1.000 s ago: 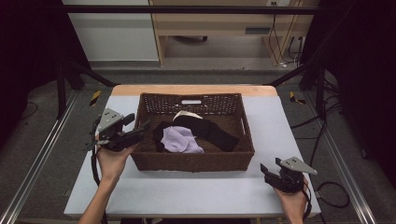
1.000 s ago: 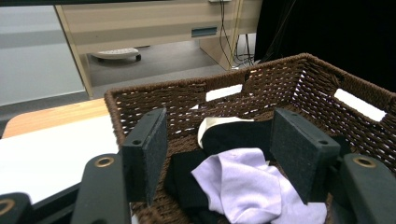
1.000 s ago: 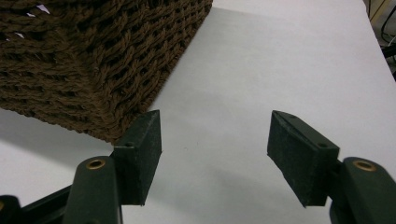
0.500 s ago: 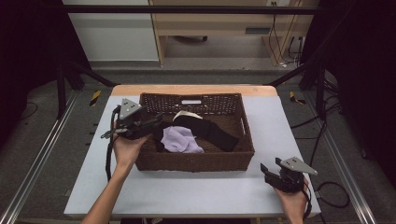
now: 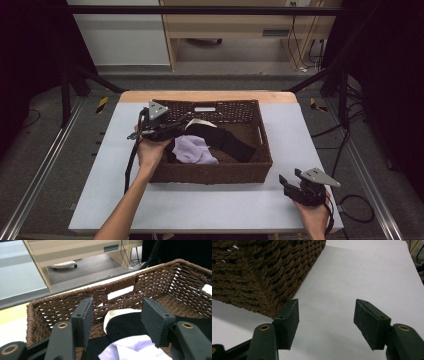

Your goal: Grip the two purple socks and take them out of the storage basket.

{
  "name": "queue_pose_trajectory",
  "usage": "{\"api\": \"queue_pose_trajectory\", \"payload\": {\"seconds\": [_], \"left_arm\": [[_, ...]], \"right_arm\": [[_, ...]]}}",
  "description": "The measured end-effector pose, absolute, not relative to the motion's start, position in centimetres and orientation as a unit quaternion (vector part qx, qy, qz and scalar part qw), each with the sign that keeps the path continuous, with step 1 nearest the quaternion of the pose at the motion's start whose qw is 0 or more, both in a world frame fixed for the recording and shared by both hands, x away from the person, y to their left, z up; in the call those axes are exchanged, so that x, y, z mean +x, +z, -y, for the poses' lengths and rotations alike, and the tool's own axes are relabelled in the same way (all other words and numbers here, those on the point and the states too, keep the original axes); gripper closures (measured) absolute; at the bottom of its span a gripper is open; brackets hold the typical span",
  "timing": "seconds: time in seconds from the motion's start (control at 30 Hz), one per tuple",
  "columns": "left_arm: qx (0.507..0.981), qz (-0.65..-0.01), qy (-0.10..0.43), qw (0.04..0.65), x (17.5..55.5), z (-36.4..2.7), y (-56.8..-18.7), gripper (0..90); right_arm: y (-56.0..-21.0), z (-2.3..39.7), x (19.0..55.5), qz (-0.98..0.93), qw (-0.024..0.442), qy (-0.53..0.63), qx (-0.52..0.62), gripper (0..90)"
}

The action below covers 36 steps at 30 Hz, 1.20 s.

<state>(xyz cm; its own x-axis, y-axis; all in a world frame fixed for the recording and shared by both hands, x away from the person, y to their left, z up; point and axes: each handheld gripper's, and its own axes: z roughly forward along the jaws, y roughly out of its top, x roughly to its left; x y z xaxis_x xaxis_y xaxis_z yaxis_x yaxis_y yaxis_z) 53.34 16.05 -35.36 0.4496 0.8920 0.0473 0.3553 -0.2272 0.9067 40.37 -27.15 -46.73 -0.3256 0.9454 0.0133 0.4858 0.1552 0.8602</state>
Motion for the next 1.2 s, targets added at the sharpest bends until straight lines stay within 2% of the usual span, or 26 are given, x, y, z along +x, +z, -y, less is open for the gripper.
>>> {"api": "queue_pose_trajectory", "payload": {"seconds": [0.4, 0.67, 0.8, 1.2], "left_arm": [[0.752, -0.41, 0.322, 0.402, 54.4, -14.2, -37.9, 48.8], [0.772, -0.429, 0.29, 0.368, 55.1, -14.1, -39.0, 53.5], [0.797, -0.439, 0.253, 0.328, 55.6, -13.9, -39.7, 51.5], [0.815, -0.44, 0.236, 0.295, 55.9, -13.5, -40.3, 49.4]], "right_arm": [[-46.8, 27.3, 40.4, -0.704, 0.286, 0.405, 0.509, 36.7], [-46.9, 27.3, 40.5, -0.706, 0.289, 0.402, 0.506, 36.7], [-46.9, 27.2, 40.5, -0.708, 0.29, 0.4, 0.505, 36.7], [-47.2, 27.4, 40.3, -0.706, 0.288, 0.398, 0.51, 36.3]]}}
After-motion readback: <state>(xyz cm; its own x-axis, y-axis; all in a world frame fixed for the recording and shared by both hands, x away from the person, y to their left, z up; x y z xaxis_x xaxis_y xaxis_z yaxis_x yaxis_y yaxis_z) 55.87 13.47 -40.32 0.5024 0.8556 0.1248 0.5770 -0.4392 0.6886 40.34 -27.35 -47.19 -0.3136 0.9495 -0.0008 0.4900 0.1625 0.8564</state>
